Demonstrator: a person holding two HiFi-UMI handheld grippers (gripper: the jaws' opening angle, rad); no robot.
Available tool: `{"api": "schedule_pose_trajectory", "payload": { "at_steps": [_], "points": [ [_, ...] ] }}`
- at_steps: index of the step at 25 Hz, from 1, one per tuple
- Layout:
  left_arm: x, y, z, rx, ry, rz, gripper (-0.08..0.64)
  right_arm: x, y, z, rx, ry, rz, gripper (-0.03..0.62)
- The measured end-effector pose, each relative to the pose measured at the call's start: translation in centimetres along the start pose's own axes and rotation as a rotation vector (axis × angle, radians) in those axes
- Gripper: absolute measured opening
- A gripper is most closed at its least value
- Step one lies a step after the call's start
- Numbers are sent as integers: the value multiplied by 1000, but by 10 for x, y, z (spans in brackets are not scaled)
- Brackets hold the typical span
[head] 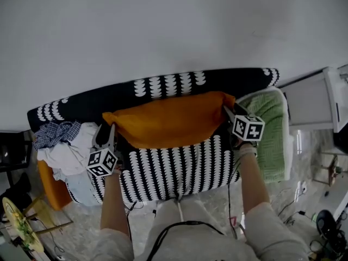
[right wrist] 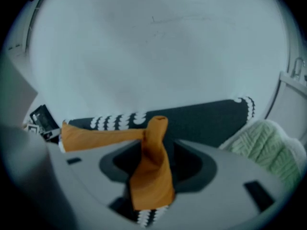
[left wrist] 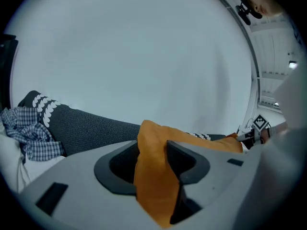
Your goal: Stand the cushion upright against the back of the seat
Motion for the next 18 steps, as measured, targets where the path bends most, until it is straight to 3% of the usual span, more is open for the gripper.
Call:
{"api": "schedule_pose_trajectory", "payload": {
  "at_steps": [10, 18],
  "points": [
    [1, 19, -27, 33, 41, 62, 196, -10, -12, -32, 3, 118, -38, 222],
    [-10, 42, -47, -78, 33, 86, 193, -37, -44, -59, 58, 146, -150, 208]
  ]
}}
Point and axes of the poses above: the fingertips, and each gripper's own axes: z forward along the fingers, y to its right, x out of its top, the point moved 10 cm from there along -z, backward along the fingers, and after that the axes turned 15 degrees about -y, right-handed, at the moved point
